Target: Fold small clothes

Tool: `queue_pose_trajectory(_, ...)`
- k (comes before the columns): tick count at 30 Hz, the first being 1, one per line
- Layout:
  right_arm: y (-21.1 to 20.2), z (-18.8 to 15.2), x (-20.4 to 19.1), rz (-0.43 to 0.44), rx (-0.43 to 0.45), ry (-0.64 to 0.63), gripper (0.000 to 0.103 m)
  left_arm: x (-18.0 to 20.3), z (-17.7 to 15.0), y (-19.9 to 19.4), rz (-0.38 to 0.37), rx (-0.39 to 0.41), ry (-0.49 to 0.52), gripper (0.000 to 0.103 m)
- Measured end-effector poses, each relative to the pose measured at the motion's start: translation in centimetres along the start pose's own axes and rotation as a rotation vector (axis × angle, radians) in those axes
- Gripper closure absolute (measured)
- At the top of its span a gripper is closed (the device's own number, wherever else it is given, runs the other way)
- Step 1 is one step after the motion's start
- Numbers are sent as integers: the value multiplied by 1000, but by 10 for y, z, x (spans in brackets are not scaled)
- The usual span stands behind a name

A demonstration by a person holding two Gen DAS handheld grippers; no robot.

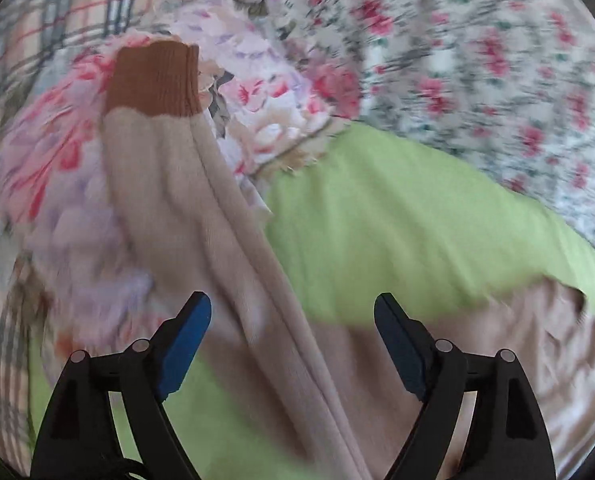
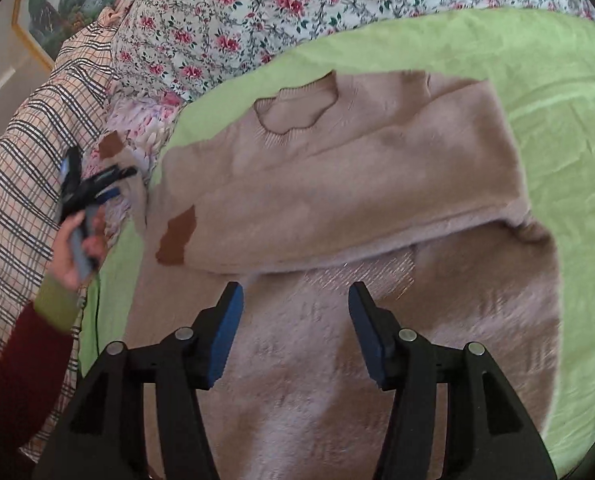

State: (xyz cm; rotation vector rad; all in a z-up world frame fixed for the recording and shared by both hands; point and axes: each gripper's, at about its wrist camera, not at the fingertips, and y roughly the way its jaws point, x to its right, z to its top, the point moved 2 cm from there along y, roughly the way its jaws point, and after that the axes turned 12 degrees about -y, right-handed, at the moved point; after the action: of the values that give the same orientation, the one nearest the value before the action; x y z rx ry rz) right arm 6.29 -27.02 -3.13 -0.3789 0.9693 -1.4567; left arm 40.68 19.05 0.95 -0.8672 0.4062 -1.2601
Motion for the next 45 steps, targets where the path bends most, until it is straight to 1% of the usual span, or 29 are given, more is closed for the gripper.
queue_pose_trajectory(1,2,-1,2,-1,-7,5,47,-3,9,13,43,-6,0,19)
queue_pose_trajectory(3,5,-1,6,-3,-15,18,47,-9,23,36,107,-21,-4,19)
queue_pose_trajectory(4,6,0,7,-1,-17,25,47,-12,28,45,131,-26,-8,21)
queue_pose_trajectory(5,7,0,9,2,-17,29,47,-15,31,53,151,-33,-2,36)
queue_pose_trajectory(6,7,1,11,2,-18,33,47,-16,31,58,158,-41,7,79)
queue_pose_trajectory(7,7,1,12,0,-17,36,47,-18,30,63,136,-76,7,97)
queue_pose_trajectory(8,6,1,12,-3,-15,36,47,-20,29,62,102,-90,-5,95)
queue_pose_trajectory(9,5,0,12,-5,-11,35,47,-22,28,56,77,-69,-10,96)
queue_pose_trajectory(10,3,0,11,-7,-7,34,47,-20,25,44,64,-30,7,96)
queue_pose_trajectory(11,2,1,10,-11,-4,34,47,-19,22,34,38,-10,17,96)
queue_pose_trajectory(15,-3,1,9,-3,13,34,47,-1,2,-26,-135,65,51,96)
queue_pose_trajectory(17,-6,-1,7,2,18,36,47,11,-8,-50,-204,88,70,96)
queue_pose_trajectory(20,-13,-4,2,7,32,33,47,39,-31,-83,-324,87,106,96)
queue_pose_trajectory(23,-17,-7,3,4,42,45,47,79,-67,-112,-438,64,171,96)
queue_pose_trajectory(25,-17,-9,8,-4,44,65,47,108,-97,-127,-514,35,215,96)
queue_pose_trajectory(28,-19,-9,19,-12,56,105,47,151,-147,-141,-589,-15,298,96)
queue_pose_trajectory(29,-20,-8,21,-14,59,111,47,162,-161,-141,-596,-33,320,96)
queue_pose_trajectory(31,-20,-4,27,-20,66,124,47,185,-191,-128,-600,-90,365,96)
queue_pose_trajectory(34,-19,3,33,-22,70,132,47,200,-222,-109,-572,-156,411,94)
queue_pose_trajectory(35,-17,7,33,-19,72,127,47,202,-226,-103,-564,-170,420,93)
queue_pose_trajectory(37,-13,16,29,-17,72,109,47,200,-235,-98,-544,-196,424,87)
queue_pose_trajectory(39,-5,29,22,-5,73,83,47,190,-238,-102,-559,-219,404,68)
queue_pose_trajectory(40,0,37,18,2,75,68,47,182,-239,-106,-559,-216,392,65)
queue_pose_trajectory(41,7,46,13,12,75,53,47,174,-236,-107,-555,-206,386,59)
queue_pose_trajectory(43,21,63,3,30,72,30,47,151,-234,-116,-547,-184,374,54)
queue_pose_trajectory(44,29,71,-2,43,69,20,47,139,-234,-119,-535,-175,369,49)
queue_pose_trajectory(45,40,82,-8,59,60,5,47,130,-234,-122,-523,-164,365,48)
